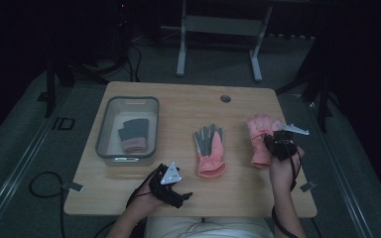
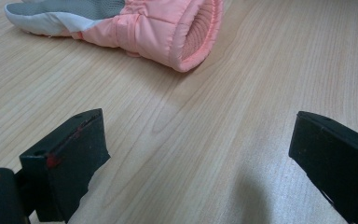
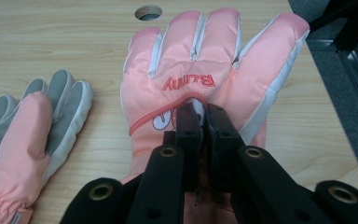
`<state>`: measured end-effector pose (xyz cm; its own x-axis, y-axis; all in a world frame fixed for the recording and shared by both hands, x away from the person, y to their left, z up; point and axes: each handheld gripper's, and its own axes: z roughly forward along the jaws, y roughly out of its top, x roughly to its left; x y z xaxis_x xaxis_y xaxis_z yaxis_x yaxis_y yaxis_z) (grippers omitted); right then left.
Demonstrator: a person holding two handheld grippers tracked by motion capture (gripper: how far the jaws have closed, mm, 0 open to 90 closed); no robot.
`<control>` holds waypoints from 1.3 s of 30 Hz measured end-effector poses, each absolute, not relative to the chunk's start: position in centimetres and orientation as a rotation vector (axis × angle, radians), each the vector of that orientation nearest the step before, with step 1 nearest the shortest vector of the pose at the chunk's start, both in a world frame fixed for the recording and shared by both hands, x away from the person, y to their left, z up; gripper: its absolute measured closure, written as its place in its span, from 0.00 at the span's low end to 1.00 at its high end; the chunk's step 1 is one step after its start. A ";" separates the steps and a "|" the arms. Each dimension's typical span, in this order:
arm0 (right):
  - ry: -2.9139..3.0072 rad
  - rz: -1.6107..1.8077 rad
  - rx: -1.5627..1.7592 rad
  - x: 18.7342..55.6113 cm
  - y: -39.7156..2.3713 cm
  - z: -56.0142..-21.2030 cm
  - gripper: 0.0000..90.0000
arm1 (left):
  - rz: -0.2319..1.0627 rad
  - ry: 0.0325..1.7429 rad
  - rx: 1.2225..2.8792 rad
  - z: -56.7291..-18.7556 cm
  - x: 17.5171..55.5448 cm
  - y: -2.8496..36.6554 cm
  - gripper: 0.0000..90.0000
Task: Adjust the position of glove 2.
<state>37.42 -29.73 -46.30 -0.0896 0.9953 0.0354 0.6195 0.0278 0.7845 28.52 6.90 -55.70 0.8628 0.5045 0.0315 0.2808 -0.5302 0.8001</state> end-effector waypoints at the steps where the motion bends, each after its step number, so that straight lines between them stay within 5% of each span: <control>1: 1.760 0.890 1.645 37.4 -29.6 -46.6 0.95 | 0.324 0.569 2.157 -55.7 28.5 6.9 0.04; 18: 1.818 0.800 1.729 39.5 -28.8 -52.3 0.89 | 0.325 0.567 2.164 -55.7 28.5 6.9 0.04; 25: 1.898 0.859 1.597 39.2 -29.3 -51.3 0.74 | 0.320 0.566 2.159 -55.7 28.5 7.0 0.04; 39: 2.171 0.819 1.267 39.6 -30.8 -50.3 0.65 | 0.325 0.557 2.172 -55.8 28.4 6.8 0.04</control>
<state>39.65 -30.83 -50.34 -0.4475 0.8871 -0.1132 0.5913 0.3885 0.7067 28.45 6.81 -55.78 0.8671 0.4968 0.0368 0.2764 -0.5413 0.7941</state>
